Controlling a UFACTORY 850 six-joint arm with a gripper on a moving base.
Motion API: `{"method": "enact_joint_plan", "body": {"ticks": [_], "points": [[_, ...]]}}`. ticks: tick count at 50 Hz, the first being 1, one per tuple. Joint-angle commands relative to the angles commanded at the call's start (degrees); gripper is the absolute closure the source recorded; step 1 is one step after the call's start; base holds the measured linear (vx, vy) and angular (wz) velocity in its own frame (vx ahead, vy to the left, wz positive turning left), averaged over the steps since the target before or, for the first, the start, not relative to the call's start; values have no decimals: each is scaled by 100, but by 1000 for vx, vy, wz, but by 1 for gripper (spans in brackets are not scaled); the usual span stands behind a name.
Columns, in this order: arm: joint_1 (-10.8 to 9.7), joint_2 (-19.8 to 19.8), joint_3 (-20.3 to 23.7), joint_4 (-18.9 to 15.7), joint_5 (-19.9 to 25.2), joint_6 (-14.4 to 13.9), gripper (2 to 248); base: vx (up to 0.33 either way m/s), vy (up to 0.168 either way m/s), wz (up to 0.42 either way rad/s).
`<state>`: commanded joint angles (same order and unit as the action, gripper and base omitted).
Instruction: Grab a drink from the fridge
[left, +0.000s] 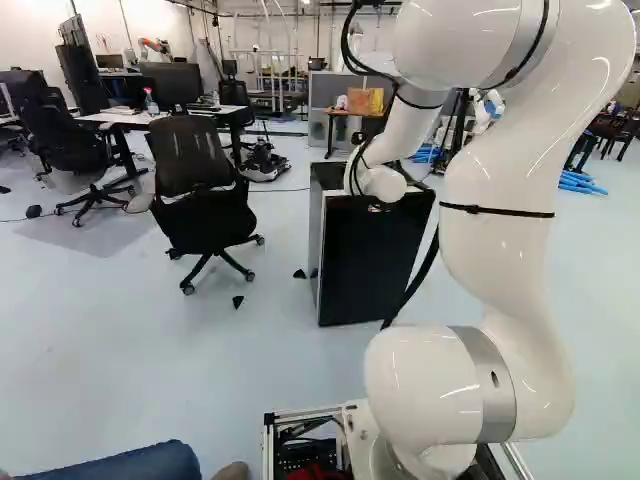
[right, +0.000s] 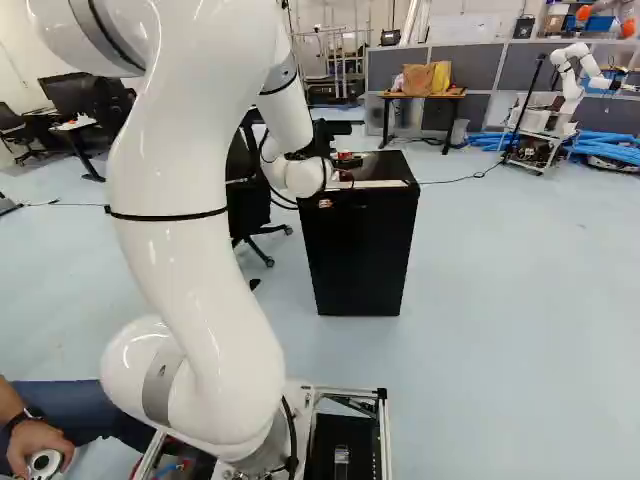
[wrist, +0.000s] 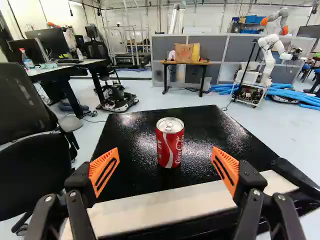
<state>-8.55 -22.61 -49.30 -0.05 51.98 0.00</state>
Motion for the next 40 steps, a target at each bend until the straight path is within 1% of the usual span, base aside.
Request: {"method": "enact_joint_plan", "body": {"ticks": [8,40], "points": [[1,-63,-22,0,130,0,3,0,0,0],[8,-132,-108,0,130,0,3,0,0,0]]}}
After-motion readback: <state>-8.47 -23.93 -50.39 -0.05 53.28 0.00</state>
